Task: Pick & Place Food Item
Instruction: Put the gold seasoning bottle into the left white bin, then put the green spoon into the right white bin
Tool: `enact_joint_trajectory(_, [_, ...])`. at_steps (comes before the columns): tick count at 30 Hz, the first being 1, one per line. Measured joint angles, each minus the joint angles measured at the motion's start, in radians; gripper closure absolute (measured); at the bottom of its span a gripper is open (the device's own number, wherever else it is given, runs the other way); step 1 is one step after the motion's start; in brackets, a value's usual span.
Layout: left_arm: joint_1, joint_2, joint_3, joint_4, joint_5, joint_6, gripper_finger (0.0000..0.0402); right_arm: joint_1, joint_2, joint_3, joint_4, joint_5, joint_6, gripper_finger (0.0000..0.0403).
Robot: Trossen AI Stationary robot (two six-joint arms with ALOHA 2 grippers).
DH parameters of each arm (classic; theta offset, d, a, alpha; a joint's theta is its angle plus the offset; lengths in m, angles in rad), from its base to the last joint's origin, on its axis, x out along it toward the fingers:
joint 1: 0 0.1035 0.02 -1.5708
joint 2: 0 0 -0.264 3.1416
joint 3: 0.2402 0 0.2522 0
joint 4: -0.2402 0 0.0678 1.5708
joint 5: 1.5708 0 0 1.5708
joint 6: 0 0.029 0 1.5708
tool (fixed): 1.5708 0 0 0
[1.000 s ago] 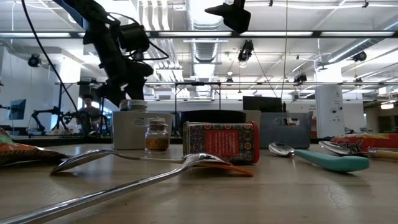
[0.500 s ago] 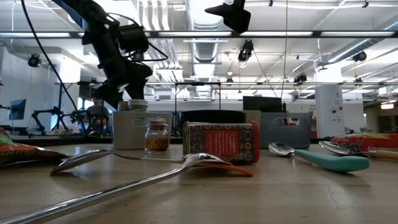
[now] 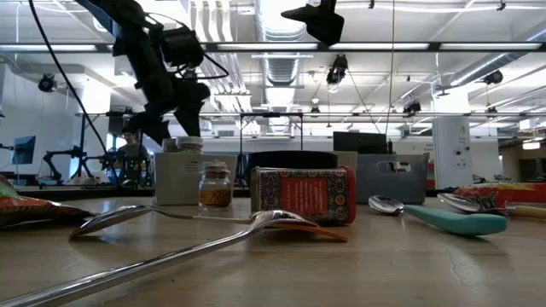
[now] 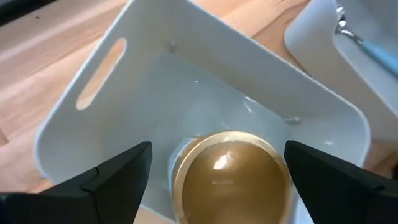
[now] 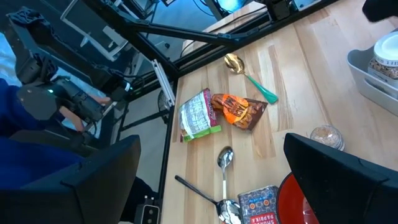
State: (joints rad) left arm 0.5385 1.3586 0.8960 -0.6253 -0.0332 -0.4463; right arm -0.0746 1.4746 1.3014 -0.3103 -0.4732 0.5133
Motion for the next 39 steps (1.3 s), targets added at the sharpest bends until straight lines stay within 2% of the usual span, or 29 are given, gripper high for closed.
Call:
enact_joint_trajectory(10, [-0.01,-0.057,0.139,-0.207,-0.004,0.054,0.0031,0.0,0.0,0.0,0.003,0.0,-0.018,0.0012])
enact_joint_trajectory(17, [-0.118,-0.172,0.205,-0.342,-0.004,0.075,0.0057,-0.002,0.0,0.0,0.002,0.019,-0.042,0.0012])
enact_joint_trajectory(21, [-0.24,-0.254,0.196,-0.36,-0.003,-0.014,0.0082,-0.002,0.0,0.0,0.002,0.035,-0.061,0.0012])
enact_joint_trajectory(26, [-0.457,-0.289,0.193,-0.426,-0.019,-0.162,0.0104,-0.002,0.0,0.0,0.003,0.039,-0.062,0.0012])
enact_joint_trajectory(33, [-0.815,-0.228,0.19,-0.55,-0.126,-0.246,0.0108,-0.002,0.0,0.0,0.006,0.061,-0.04,0.0012])
enact_joint_trajectory(39, [-1.001,-0.15,0.172,-0.561,-0.127,-0.369,0.0108,-0.002,0.0,0.0,0.01,0.061,0.001,0.0012])
